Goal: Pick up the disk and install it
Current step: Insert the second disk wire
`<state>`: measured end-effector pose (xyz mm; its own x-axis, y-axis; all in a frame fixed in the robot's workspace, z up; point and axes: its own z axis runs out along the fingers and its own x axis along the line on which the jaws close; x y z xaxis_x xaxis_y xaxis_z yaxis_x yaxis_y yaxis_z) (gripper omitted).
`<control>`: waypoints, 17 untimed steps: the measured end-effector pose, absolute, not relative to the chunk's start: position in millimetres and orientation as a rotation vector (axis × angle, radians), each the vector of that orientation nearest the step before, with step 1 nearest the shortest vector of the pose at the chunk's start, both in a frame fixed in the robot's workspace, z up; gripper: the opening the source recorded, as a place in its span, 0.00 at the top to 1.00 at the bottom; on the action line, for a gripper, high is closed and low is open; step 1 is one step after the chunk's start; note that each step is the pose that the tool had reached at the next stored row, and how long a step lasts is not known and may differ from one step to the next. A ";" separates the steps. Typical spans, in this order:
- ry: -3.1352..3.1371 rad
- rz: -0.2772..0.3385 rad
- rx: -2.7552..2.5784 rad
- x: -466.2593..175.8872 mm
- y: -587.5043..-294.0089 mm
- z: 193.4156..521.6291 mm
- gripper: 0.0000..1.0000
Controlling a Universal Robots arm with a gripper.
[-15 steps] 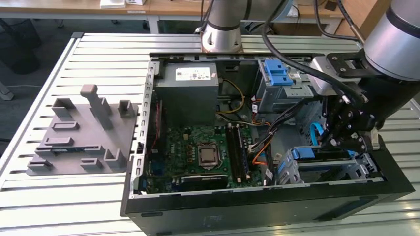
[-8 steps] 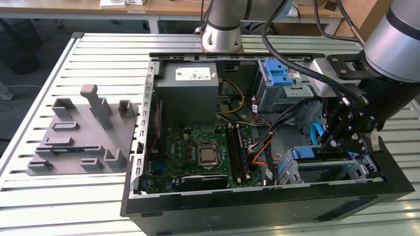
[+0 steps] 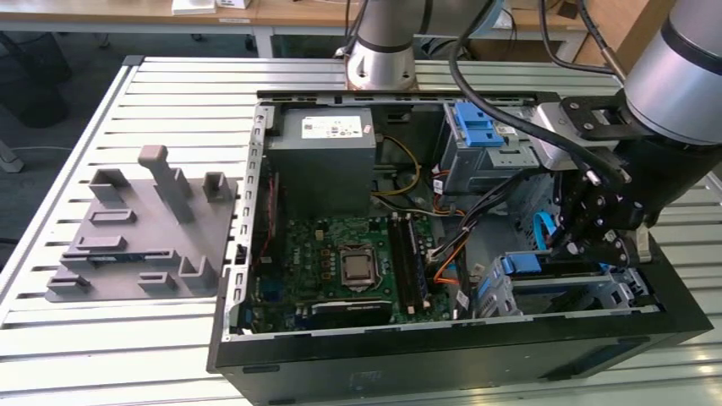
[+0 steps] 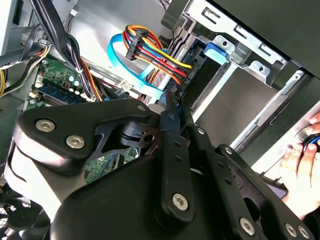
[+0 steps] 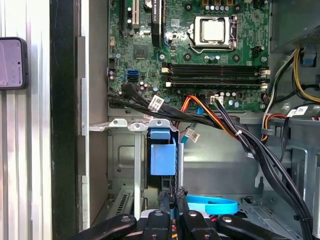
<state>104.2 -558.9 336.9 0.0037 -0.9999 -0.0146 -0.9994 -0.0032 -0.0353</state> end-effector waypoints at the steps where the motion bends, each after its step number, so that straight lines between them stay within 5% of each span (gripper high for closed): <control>1: 2.193 -0.023 -2.200 104.3 -558.9 336.8 0.83; 17: 2.192 -0.021 -2.199 105.7 -558.9 334.3 0.83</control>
<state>105.7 -558.9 334.3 0.0036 -0.9999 -0.0160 -0.9994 -0.0031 -0.0353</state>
